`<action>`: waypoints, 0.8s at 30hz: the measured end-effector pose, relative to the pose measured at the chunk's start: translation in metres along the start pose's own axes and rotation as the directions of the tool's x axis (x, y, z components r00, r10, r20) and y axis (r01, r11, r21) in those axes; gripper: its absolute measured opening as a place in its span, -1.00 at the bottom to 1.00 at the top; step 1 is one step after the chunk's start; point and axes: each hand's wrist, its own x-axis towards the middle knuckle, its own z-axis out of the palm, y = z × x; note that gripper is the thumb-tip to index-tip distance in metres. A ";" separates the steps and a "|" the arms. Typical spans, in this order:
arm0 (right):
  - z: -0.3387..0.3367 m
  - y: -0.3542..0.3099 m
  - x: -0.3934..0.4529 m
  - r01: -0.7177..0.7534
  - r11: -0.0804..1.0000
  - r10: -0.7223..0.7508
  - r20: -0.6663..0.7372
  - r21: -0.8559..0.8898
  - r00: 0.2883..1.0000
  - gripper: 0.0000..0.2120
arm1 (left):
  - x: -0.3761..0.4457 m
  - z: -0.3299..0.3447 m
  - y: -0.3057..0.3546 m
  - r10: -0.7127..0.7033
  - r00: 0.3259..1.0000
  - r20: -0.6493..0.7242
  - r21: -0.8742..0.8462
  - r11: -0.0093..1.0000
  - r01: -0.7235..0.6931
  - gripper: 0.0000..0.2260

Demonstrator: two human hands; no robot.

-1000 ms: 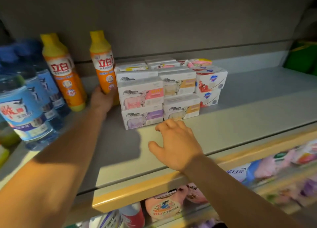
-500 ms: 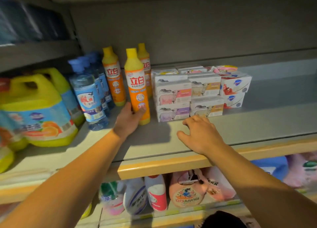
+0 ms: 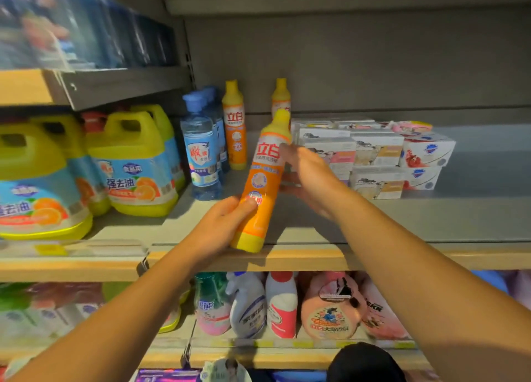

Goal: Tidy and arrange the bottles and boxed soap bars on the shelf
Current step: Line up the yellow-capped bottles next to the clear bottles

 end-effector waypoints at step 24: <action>0.018 -0.004 0.039 0.199 0.973 -0.174 -0.196 0.114 0.965 -0.65 | 0.013 -0.026 -0.014 0.129 0.990 -0.052 -0.036 0.991 -0.131 -0.60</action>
